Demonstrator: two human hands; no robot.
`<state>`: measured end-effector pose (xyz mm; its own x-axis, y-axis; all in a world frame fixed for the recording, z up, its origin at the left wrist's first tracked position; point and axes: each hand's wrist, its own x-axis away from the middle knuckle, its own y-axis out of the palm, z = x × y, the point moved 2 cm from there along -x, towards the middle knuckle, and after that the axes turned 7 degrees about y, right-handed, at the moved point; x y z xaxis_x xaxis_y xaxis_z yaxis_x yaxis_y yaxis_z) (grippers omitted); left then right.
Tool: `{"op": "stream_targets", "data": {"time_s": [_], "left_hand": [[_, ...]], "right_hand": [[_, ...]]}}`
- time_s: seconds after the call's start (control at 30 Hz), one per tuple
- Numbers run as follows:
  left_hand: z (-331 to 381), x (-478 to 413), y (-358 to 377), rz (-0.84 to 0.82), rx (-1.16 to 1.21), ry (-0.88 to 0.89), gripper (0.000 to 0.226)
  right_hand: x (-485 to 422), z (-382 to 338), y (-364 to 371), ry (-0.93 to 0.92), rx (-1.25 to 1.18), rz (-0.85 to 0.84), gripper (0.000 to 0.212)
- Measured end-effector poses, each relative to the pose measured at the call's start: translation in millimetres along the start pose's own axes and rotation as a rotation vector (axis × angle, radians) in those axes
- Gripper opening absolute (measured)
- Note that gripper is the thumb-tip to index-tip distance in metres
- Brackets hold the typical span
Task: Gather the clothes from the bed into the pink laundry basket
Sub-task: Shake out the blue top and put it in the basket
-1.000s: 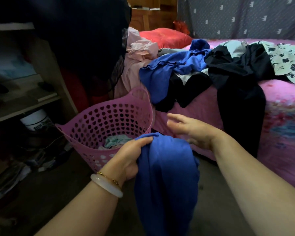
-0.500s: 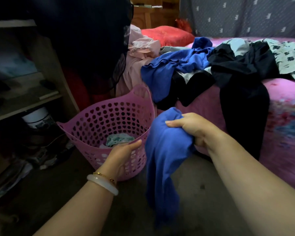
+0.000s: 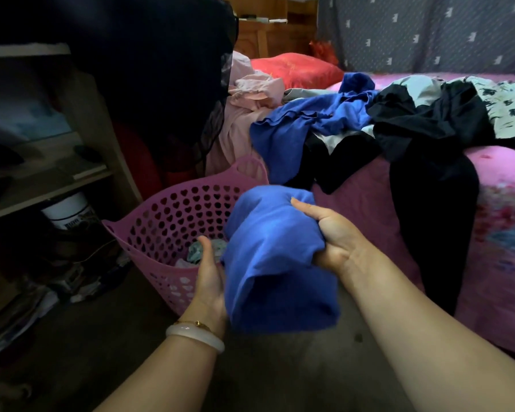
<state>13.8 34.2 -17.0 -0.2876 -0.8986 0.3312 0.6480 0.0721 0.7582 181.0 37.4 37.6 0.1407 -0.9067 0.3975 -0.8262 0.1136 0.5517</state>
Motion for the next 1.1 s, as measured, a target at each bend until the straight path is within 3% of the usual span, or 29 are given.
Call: {"op": "stream_targets", "data": {"time_s": [0.1, 0.17, 0.23, 0.3, 0.4, 0.5, 0.7, 0.9, 0.97, 1.03, 1.07, 1.1], "left_hand": [[16, 1, 4, -0.144, 0.024, 0.018, 0.055], [17, 3, 9, -0.220, -0.069, 0.007, 0.038], [16, 6, 16, -0.266, -0.163, -0.046, 0.041], [15, 5, 20, -0.290, -0.209, -0.077, 0.033], [23, -2, 19, -0.234, -0.278, -0.056, 0.033], [53, -15, 12, -0.154, -0.313, -0.019, 0.020], [131, -38, 27, -0.054, -0.565, 0.148, 0.023], [184, -61, 23, 0.176, -0.777, 0.301, 0.021], [181, -68, 14, 0.267, -0.856, 0.288, 0.018], [169, -71, -1, 0.377, -0.999, 0.245, 0.010], [162, -71, -8, 0.413, -1.069, 0.221, 0.011], [155, -72, -15, 0.434, -1.114, 0.189, 0.024]], "right_hand": [[-2, 8, -17, -0.005, 0.093, 0.114, 0.022], [-5, 15, -28, -0.011, 0.180, 0.189, 0.042], [-7, 28, -31, 0.089, 0.184, 0.153, 0.066], [-9, 41, -29, 0.186, 0.068, 0.016, 0.065], [-11, 39, -22, 0.134, -0.070, -0.124, 0.052], [-19, 21, -8, 0.043, -0.067, -0.080, 0.046], [-51, -11, 50, -0.129, -0.092, -0.053, 0.034], [-111, -15, 84, -0.236, -0.051, 0.037, 0.029], [-136, -6, 79, -0.228, 0.083, 0.172, 0.041], [-173, 8, 53, -0.213, 0.323, 0.378, 0.081], [-190, 13, 37, -0.229, 0.427, 0.473, 0.093], [-193, 15, 28, -0.269, 0.486, 0.551, 0.093]]}}
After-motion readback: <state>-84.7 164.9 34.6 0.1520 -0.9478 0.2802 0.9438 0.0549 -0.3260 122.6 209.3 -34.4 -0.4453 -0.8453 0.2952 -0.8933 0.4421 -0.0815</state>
